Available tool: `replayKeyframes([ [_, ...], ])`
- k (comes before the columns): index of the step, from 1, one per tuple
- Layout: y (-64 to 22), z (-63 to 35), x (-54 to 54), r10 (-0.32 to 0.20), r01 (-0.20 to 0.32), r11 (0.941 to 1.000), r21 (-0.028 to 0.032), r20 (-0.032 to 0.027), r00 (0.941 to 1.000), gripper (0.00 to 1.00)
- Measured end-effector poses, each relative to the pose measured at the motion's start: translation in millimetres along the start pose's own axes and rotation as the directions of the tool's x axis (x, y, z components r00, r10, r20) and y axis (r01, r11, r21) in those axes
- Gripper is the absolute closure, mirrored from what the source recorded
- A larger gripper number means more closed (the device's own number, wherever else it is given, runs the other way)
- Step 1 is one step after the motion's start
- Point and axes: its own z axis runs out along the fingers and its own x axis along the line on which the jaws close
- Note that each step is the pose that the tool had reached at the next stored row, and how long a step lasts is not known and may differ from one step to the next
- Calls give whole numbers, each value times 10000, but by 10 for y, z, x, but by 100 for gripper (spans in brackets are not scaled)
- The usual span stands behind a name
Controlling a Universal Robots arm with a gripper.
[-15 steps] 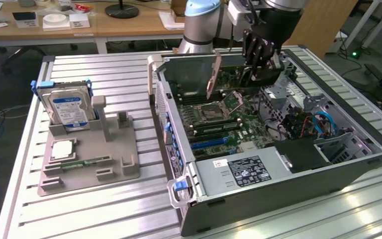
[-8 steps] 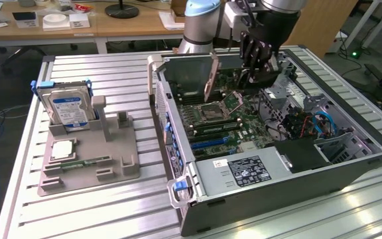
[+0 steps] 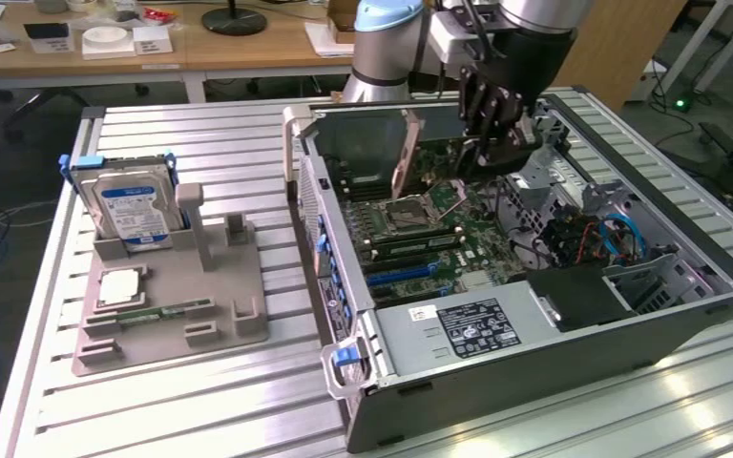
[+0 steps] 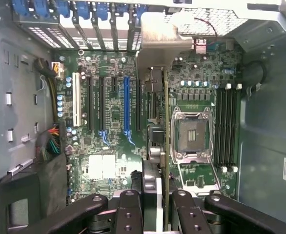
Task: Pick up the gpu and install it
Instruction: 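Insert the gpu into the slot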
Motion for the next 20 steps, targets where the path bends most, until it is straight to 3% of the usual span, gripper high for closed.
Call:
replayKeyframes([
  [4,11,48,24,-69,69,10000,-4,4,10000,72],
  [12,73,141,43,-71,71,9999,79,8,10000,72],
  [20,77,182,48,-49,49,10000,83,6,10000,72],
])
